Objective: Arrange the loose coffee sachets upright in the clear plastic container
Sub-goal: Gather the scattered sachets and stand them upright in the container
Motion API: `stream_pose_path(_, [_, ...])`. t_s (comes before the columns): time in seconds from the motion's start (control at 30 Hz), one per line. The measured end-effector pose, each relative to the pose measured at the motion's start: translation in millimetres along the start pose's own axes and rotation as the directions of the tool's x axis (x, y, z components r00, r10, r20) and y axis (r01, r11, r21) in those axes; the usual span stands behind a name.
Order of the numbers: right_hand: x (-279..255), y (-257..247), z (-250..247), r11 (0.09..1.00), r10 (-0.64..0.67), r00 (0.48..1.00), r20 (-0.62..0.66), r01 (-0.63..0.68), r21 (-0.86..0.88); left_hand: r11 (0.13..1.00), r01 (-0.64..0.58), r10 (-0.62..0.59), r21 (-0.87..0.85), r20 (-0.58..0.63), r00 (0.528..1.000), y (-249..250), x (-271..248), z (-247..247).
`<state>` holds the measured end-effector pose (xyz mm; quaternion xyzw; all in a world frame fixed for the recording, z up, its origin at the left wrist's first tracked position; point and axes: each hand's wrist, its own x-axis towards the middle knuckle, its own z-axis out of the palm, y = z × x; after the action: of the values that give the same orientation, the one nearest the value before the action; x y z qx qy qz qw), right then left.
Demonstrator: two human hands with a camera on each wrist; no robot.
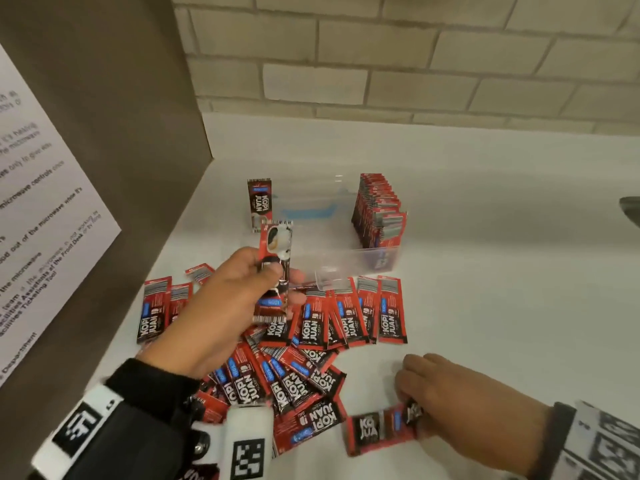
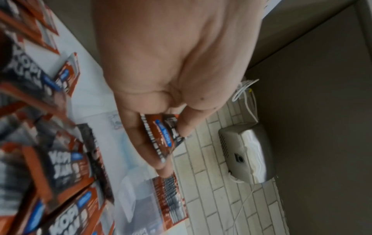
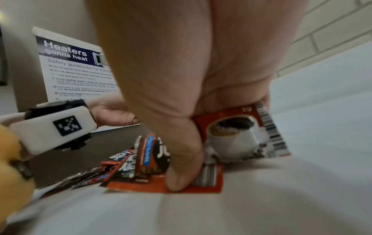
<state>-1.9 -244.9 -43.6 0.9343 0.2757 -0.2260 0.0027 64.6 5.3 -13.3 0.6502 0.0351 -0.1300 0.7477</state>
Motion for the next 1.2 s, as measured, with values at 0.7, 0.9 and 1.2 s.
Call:
stream_pose_path(0.7, [67, 4, -133, 0.929, -0.206, 0.882, -0.424, 0.312, 0.199, 0.920, 0.377, -0.245, -0.111, 0.586, 0.772, 3, 8, 19])
stream_pose_path(0.9, [71, 7, -119, 0.878, -0.340, 0.773, -0.536, 0.466, 0.114, 0.863, 0.445, -0.192, -0.239, 0.660, 0.727, 0, 4, 10])
stream_pose_path(1.2, [20, 54, -58, 0.865, 0.318, 0.943, -0.099, -0.245, 0.437, 0.880, 0.290, -0.125, -0.377, 0.406, 0.905, -1, -5, -34])
